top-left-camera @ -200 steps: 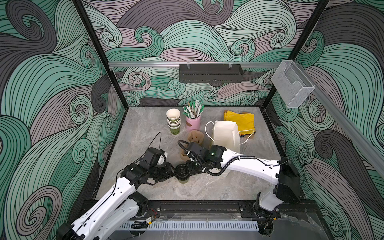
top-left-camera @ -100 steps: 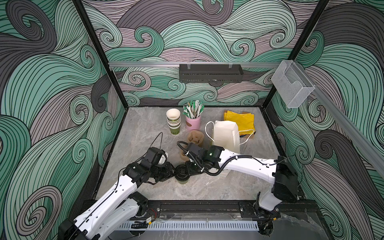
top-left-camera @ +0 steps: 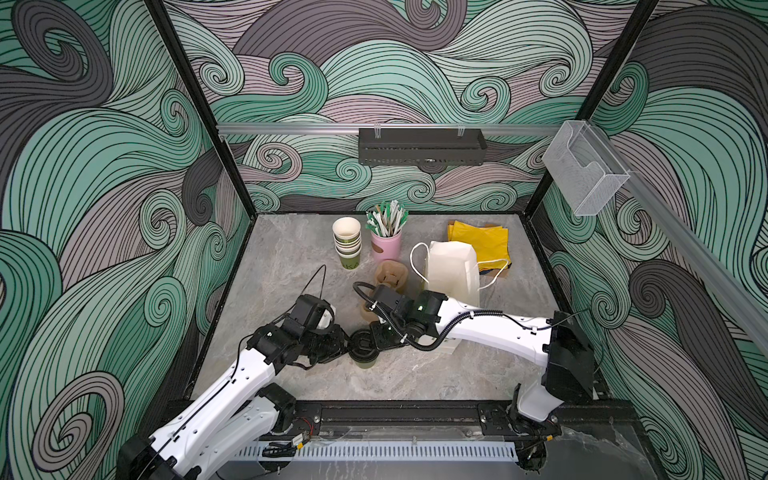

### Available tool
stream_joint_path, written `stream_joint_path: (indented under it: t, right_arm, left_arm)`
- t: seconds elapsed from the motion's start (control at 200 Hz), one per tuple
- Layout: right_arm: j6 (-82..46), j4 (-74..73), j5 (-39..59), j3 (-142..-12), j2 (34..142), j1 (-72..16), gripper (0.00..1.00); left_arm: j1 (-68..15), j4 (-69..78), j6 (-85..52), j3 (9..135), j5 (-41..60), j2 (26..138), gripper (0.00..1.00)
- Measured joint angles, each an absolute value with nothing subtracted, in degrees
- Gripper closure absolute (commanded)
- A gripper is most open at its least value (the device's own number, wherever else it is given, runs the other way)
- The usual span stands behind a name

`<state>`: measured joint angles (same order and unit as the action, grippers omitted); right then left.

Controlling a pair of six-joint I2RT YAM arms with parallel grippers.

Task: Pack the takeout coffee
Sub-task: 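Keep pressing the lid rim with the right gripper while the left grips the cup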

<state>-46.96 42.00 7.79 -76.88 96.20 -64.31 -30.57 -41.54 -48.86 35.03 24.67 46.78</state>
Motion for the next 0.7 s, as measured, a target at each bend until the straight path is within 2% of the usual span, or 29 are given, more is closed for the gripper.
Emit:
stream_joint_path:
  t: [0.12, 0.415, 0.7]
  right_arm:
    - [-45.98, 43.05, 7.57, -77.82, 96.62, -64.29, 0.59]
    - [-43.86, 44.25, 7.31, -80.82, 96.68, -63.46, 0.48]
    - [-41.89, 44.6, 6.44, -82.83, 97.1, -62.37, 0.56]
  left_arm:
    - [-30.57, -41.52, -48.73, 35.05, 24.67, 46.81, 0.59]
    - [-30.57, -41.67, -47.99, 37.45, 24.62, 47.42, 0.55]
    - [-30.57, -42.22, -47.29, 39.55, 21.54, 47.37, 0.55]
